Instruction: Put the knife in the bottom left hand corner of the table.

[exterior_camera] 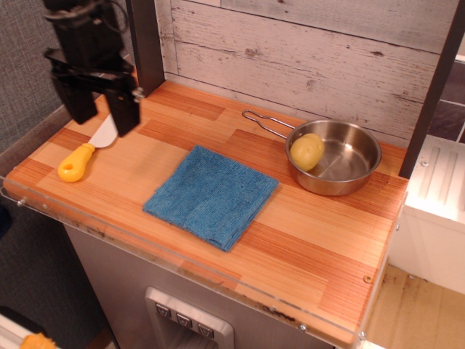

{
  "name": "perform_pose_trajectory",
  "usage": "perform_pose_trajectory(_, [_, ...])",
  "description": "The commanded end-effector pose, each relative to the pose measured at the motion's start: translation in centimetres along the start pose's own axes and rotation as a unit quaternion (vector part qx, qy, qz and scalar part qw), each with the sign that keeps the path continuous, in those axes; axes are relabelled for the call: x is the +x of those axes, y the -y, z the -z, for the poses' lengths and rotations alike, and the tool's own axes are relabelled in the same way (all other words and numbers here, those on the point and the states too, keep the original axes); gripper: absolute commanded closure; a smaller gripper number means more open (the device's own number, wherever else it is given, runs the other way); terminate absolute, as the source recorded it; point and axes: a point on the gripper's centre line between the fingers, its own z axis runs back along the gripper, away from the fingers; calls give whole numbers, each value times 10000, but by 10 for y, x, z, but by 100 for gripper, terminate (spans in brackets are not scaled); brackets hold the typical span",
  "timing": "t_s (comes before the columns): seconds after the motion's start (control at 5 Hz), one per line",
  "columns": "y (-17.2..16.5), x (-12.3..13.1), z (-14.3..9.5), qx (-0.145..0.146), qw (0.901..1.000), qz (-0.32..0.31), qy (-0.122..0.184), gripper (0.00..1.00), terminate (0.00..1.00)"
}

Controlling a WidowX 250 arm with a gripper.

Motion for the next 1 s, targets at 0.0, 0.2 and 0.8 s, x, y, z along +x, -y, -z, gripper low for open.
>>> perform_pose_trajectory(0.0, [-1, -5, -14, 245, 9983, -204, 478, 0, 0])
perform_pose_trajectory(0.2, [-3, -2, -16, 294, 9971, -148, 681, 0, 0])
perform_pose_trajectory(0.8, [-7, 0, -19, 185, 9969, 243, 724, 0, 100])
